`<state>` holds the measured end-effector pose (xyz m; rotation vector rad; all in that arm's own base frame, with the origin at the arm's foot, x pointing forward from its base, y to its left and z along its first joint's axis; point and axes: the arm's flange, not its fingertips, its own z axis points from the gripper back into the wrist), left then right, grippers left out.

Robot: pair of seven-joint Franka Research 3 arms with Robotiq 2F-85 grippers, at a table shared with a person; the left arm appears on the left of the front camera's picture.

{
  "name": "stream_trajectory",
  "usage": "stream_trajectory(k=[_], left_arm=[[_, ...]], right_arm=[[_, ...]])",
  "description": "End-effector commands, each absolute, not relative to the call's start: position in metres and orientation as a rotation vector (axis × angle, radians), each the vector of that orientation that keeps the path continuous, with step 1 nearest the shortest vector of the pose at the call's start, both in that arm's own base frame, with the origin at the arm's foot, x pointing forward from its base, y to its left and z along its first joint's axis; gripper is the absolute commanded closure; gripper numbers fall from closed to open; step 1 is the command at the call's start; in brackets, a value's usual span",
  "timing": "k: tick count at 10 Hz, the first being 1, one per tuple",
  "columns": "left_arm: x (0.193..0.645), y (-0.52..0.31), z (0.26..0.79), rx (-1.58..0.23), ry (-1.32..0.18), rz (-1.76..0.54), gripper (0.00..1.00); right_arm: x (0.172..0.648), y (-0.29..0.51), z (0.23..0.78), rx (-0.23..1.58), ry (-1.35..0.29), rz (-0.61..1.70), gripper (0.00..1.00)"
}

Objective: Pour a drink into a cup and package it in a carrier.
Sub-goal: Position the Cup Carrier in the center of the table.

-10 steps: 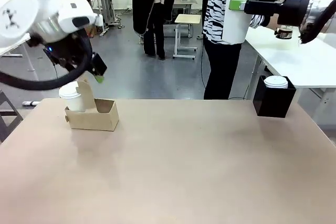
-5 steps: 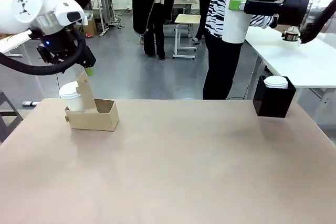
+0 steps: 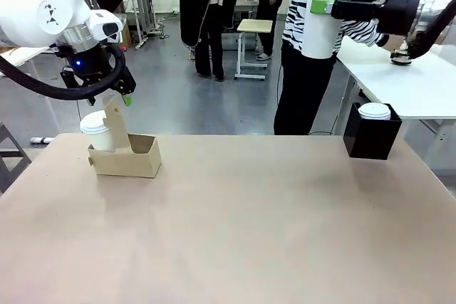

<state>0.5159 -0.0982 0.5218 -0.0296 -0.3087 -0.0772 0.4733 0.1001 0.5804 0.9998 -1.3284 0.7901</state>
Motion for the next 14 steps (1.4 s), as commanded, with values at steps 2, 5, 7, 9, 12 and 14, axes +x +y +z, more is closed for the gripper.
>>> stream_trajectory(k=[2, 5, 7, 9, 12, 14], left_arm=[[0.518, -0.100, 0.517, 0.012, -0.292, -0.045, 0.00], [0.533, -0.102, 0.509, 0.015, -0.277, -0.005, 0.00], [0.535, -0.102, 0.509, 0.034, -0.286, 0.033, 0.60], [0.536, -0.102, 0.509, 0.039, -0.292, 0.041, 1.00], [0.540, -0.102, 0.508, 0.048, -0.299, 0.047, 1.00], [0.544, -0.101, 0.507, 0.049, -0.296, 0.061, 1.00]], right_arm=[[0.475, 0.102, 0.583, 1.001, -1.357, 0.799, 0.20], [0.475, 0.102, 0.583, 1.001, -1.357, 0.799, 0.20], [0.475, 0.102, 0.583, 1.001, -1.357, 0.799, 0.20], [0.475, 0.102, 0.583, 1.001, -1.357, 0.799, 0.20], [0.475, 0.102, 0.583, 1.001, -1.357, 0.799, 0.20], [0.475, 0.102, 0.583, 1.001, -1.357, 0.799, 0.20]])
